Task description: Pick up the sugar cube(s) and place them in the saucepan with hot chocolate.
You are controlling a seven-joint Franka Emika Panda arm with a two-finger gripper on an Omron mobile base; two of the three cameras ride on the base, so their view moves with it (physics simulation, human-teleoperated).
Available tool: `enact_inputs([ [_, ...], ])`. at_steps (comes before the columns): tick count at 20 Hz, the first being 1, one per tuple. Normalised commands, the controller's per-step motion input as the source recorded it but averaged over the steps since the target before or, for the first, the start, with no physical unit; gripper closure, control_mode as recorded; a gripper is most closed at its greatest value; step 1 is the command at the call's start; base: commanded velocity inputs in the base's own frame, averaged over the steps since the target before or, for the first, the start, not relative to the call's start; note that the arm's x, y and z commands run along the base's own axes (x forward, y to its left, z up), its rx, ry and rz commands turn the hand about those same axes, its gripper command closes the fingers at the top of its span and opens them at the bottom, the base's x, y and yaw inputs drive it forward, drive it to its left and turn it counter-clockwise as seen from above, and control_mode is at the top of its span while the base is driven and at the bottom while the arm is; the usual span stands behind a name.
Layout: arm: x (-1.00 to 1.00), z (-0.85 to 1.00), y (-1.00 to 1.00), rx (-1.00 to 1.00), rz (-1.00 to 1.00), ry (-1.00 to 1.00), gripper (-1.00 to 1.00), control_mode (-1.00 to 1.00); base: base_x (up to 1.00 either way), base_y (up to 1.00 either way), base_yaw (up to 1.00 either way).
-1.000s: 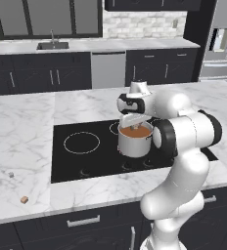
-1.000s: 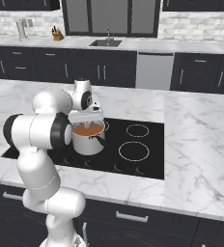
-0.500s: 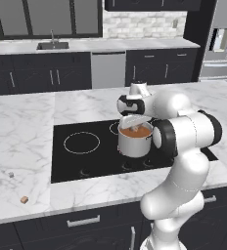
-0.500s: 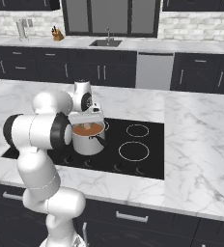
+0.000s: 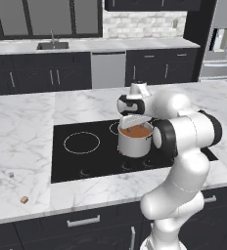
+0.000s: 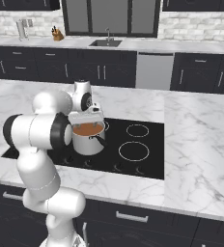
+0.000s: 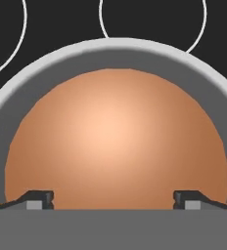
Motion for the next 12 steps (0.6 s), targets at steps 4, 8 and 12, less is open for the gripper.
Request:
enact_inputs([
  [4,-0.40,0.61,0.00,0.00,0.00,-0.16,-1.00,-1.00,0.00,0.00,0.00],
  [8,-0.41,0.94,0.00,-0.01,0.00,-0.27,-1.00,-1.00,0.00,0.00,0.00],
  [12,-0.36,0.98,0.02,-0.02,0.00,-0.29,-1.00,-1.00,0.00,0.00,0.00],
])
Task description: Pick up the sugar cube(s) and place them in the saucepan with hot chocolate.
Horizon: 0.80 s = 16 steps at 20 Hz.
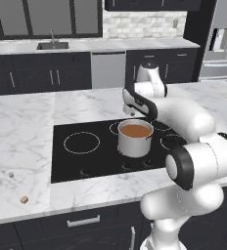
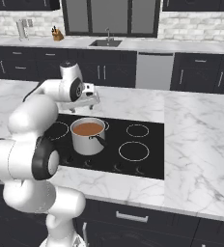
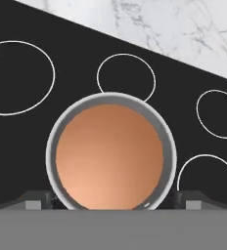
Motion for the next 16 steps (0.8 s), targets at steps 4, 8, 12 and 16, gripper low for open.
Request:
enact_inputs([
  [4,-0.41,0.40,0.08,0.01,0.00,-0.19,-1.00,-1.00,0.00,0.00,0.00],
  [8,-0.48,0.12,0.07,0.03,0.00,-0.07,-1.00,-1.00,0.00,0.00,0.00],
  [12,-0.55,0.08,0.17,0.02,0.00,-0.04,-1.00,-1.00,0.00,0.00,0.00],
  [16,-0.54,0.09,0.22,0.00,0.00,-0.06,-1.00,-1.00,0.00,0.00,0.00],
])
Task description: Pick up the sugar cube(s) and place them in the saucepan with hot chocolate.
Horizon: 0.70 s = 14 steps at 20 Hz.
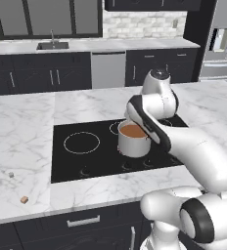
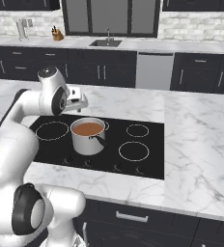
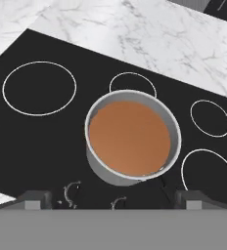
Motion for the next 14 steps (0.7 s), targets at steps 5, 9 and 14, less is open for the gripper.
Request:
enact_inputs([
  [5,-0.61,0.21,0.21,0.03,0.01,-0.09,-1.00,-1.00,0.00,0.00,0.00],
  [9,-0.75,0.13,0.44,0.02,0.11,0.00,-1.00,-1.00,0.00,0.00,0.00],
  [14,-0.99,0.03,0.46,0.02,0.15,0.00,-1.00,-1.00,0.00,0.00,0.00],
])
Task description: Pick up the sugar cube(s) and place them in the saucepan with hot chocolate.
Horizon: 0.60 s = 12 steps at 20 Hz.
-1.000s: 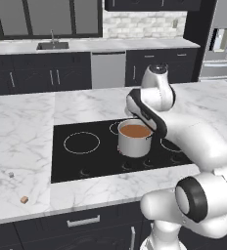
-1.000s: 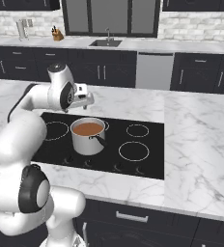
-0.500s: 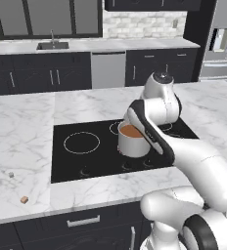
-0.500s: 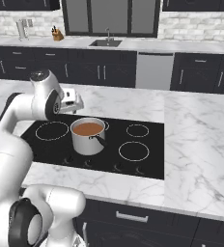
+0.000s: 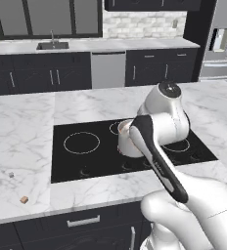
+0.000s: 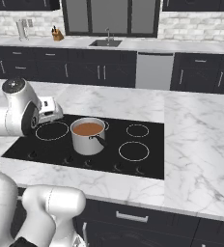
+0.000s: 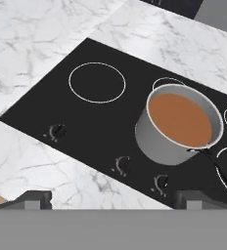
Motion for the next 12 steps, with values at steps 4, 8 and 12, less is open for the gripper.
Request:
enact_inputs([
  [4,-1.00,0.10,0.62,0.00,0.12,0.12,-1.00,-1.00,0.00,0.00,0.00],
  [8,-0.93,0.05,0.83,0.00,0.10,0.20,-1.00,-1.00,0.00,0.00,0.00],
  [12,-0.79,0.15,0.93,-0.06,0.12,0.31,-1.00,-1.00,0.00,0.00,0.00],
])
